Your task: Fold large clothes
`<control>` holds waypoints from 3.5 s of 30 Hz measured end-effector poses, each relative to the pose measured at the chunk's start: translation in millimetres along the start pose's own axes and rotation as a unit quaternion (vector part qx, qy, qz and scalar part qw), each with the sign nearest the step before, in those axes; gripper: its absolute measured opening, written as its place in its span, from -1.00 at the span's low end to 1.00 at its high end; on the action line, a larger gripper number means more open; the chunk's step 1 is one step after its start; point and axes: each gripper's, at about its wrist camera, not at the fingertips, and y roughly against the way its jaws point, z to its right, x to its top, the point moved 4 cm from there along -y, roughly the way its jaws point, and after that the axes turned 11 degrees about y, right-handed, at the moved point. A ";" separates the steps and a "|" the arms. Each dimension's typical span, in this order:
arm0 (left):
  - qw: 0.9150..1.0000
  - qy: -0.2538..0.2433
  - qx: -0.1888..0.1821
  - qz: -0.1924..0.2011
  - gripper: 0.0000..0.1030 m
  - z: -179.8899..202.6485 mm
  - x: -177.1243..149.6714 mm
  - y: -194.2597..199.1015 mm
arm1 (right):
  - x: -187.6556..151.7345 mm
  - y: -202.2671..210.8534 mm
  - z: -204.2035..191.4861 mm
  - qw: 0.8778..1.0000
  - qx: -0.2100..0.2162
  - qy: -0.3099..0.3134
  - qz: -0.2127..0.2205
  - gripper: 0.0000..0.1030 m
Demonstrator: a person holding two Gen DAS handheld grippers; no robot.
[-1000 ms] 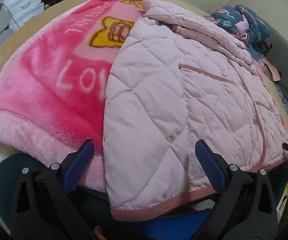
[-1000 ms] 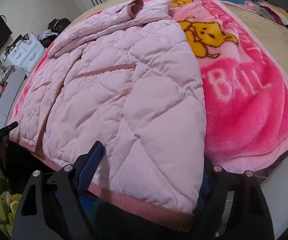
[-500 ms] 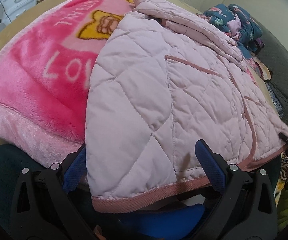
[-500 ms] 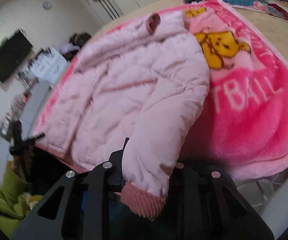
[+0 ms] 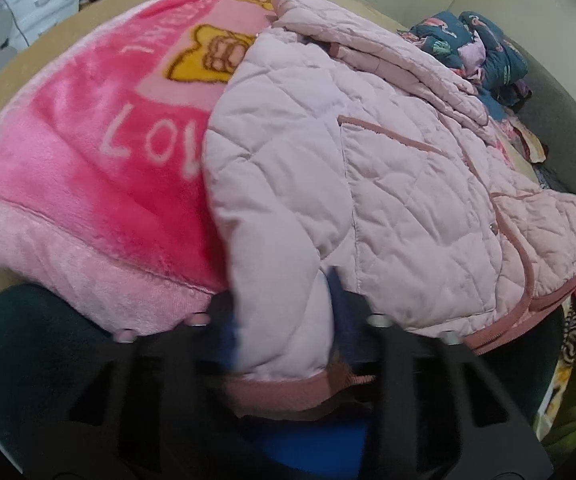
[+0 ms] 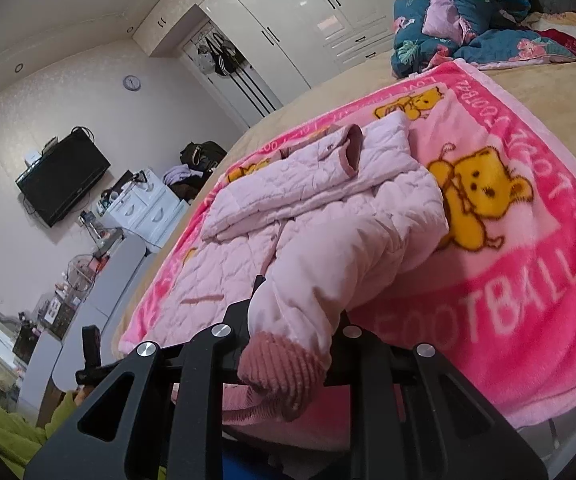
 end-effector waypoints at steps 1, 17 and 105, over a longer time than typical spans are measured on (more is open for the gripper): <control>1.000 -0.006 -0.002 0.005 -0.63 2.7 0.8 3.5 | 0.4 -1.5 0.1 1.000 -0.001 -0.001 0.002 -0.64; 0.991 -0.060 -0.032 0.117 -0.77 56.9 71.9 52.4 | 16.3 0.7 13.9 0.999 -0.002 -0.039 0.035 -0.68; 0.980 -0.039 0.046 0.190 -0.73 120.0 338.5 -61.4 | 216.8 -171.6 132.6 0.989 -0.022 -0.130 0.064 0.00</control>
